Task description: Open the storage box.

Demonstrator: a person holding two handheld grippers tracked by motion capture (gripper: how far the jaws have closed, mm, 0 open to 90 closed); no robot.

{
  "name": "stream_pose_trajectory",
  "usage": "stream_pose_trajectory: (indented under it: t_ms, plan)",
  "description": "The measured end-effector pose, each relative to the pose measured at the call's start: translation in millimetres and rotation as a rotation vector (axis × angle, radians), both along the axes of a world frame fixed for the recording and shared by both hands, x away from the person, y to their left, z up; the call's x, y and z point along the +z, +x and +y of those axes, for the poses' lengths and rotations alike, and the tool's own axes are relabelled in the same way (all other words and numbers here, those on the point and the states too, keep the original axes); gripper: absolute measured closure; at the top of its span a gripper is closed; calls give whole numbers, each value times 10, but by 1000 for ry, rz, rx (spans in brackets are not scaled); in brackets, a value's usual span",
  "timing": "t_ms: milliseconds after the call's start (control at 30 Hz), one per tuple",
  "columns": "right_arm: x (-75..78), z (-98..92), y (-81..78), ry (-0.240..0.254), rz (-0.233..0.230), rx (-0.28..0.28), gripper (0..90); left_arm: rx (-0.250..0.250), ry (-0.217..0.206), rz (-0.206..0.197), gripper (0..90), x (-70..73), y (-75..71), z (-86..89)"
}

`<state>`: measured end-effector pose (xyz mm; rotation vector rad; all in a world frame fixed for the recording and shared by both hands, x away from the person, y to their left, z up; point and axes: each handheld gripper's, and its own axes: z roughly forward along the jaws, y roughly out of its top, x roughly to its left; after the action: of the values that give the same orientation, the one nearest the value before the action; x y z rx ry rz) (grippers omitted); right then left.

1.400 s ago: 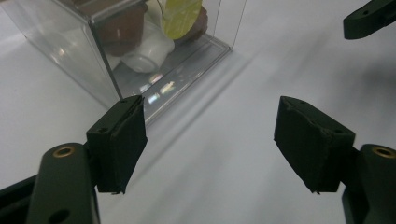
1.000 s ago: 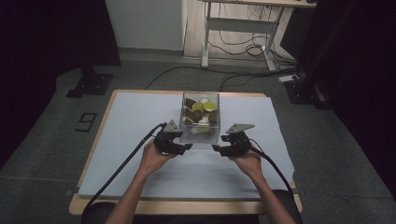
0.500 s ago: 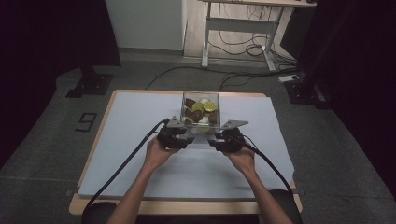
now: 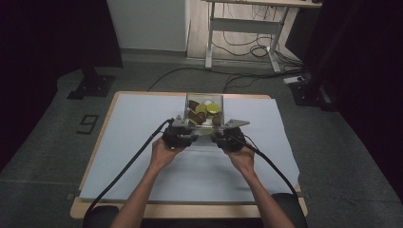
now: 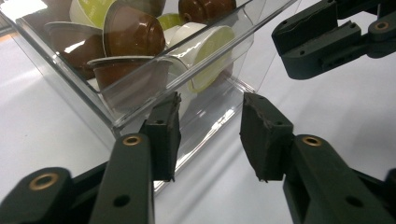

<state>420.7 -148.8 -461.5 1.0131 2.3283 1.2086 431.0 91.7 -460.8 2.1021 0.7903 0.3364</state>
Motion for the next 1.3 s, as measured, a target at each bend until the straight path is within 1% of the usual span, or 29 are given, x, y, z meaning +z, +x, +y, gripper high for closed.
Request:
stream_pose_trajectory:
  t_ms: [67,200,267,567,700,833,900,1000,1100,1300]
  plan:
    - [-1,7,9,2,-4,-6,727,1,-5,3,603,-8,15,-13]
    - [-13,52,45,-13,-6,-10,761,13,-16,5,641,-26,32,-28]
    - [-25,66,66,-16,-5,-34,774,20,-15,4,658,-35,41,-28]
    - [-41,113,103,14,-10,-61,814,27,-40,7,718,-53,60,-35]
    - [-49,129,116,22,-11,-56,821,28,-49,8,734,-67,76,-38]
    - [-50,130,117,19,-14,-51,820,30,-61,6,742,-84,83,-48]
    - [-52,132,111,11,-24,-47,821,29,-77,3,752,-93,80,-67]
    - [-55,136,105,5,-35,-45,822,39,-73,-9,771,-100,75,-80]
    - [-54,131,108,15,-27,-47,822,45,-75,-7,797,-96,75,-76]
    - [-56,129,106,14,-30,-41,821,47,-61,-18,805,-87,56,-82]
